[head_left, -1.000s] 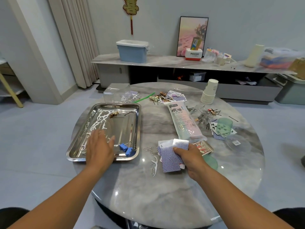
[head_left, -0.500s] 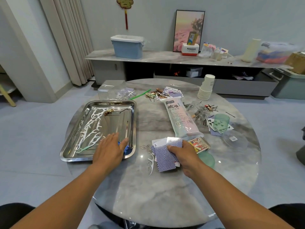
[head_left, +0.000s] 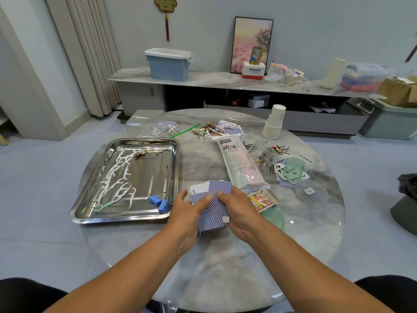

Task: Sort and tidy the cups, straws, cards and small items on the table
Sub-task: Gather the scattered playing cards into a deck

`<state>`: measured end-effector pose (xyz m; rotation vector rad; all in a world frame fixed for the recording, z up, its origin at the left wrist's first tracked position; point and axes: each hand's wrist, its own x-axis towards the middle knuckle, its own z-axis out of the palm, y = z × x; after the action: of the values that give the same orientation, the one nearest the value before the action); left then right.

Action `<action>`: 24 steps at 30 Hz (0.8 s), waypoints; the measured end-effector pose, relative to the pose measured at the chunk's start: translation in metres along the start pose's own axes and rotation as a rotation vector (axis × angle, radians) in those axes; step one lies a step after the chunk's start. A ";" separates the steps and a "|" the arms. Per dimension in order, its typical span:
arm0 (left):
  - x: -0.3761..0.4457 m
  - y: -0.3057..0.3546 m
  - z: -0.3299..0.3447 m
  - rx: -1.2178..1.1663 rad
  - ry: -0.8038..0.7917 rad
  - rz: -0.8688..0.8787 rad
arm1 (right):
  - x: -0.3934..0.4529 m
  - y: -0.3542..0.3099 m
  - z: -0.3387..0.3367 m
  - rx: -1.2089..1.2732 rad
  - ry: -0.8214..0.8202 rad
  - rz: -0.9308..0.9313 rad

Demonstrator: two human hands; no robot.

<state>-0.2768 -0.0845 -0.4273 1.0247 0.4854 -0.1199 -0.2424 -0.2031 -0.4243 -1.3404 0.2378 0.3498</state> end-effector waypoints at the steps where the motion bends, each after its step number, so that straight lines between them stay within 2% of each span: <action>1: 0.001 0.000 0.000 -0.030 0.021 -0.043 | -0.003 0.000 0.001 -0.052 -0.005 -0.014; 6: 0.009 0.005 0.008 -0.108 0.083 -0.136 | 0.000 -0.015 0.000 -0.505 0.053 -0.179; 9: 0.018 0.029 0.008 -0.080 0.117 -0.134 | 0.027 -0.034 -0.023 -0.887 0.338 -0.351; 11: 0.025 0.052 0.008 -0.054 0.151 -0.096 | 0.049 -0.046 -0.045 -1.120 0.496 -0.320; 13: 0.029 0.074 0.007 -0.049 0.171 -0.051 | 0.069 -0.052 -0.060 -1.262 0.510 -0.198; 15: 0.031 0.093 0.005 -0.063 0.175 -0.032 | 0.084 -0.052 -0.065 -1.316 0.469 -0.065; 17: 0.033 0.106 -0.001 -0.108 0.163 -0.027 | 0.095 -0.048 -0.058 -1.336 0.430 -0.023; 21: 0.031 0.124 -0.002 -0.223 0.126 -0.053 | 0.103 -0.042 -0.031 -1.320 0.458 -0.110; 24: 0.031 0.139 -0.001 -0.277 0.090 -0.025 | 0.105 -0.042 -0.005 -1.192 0.399 -0.111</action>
<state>-0.2053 -0.0067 -0.3313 0.7553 0.5797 -0.0269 -0.1292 -0.2045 -0.4257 -2.5954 0.2953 0.0988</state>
